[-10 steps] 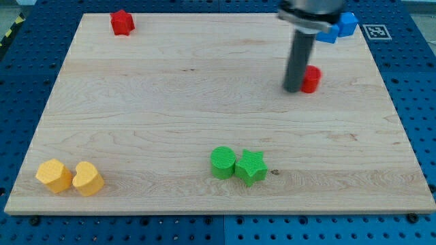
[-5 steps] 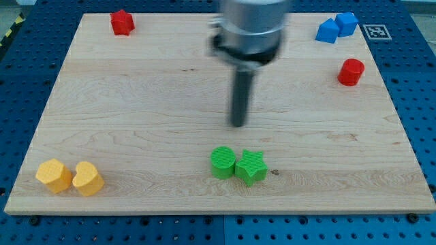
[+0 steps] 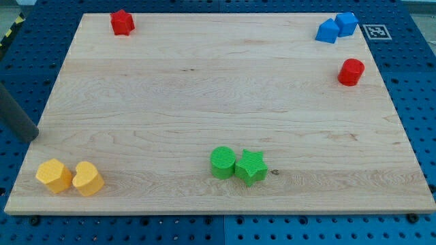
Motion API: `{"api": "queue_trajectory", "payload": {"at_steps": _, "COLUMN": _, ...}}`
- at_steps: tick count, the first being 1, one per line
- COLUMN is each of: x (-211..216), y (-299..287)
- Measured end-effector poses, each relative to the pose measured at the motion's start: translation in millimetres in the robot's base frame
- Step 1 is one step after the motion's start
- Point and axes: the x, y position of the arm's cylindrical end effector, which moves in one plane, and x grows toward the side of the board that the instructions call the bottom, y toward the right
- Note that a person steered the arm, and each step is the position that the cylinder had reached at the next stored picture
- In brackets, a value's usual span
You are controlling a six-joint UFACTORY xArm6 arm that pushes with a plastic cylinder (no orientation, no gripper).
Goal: Move your arm towards the bottom left
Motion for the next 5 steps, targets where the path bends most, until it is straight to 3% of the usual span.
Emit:
{"api": "queue_trajectory", "payload": {"at_steps": 1, "x": 36.7, "y": -0.7}}
{"api": "queue_trajectory", "payload": {"at_steps": 5, "x": 85.9, "y": 0.3}}
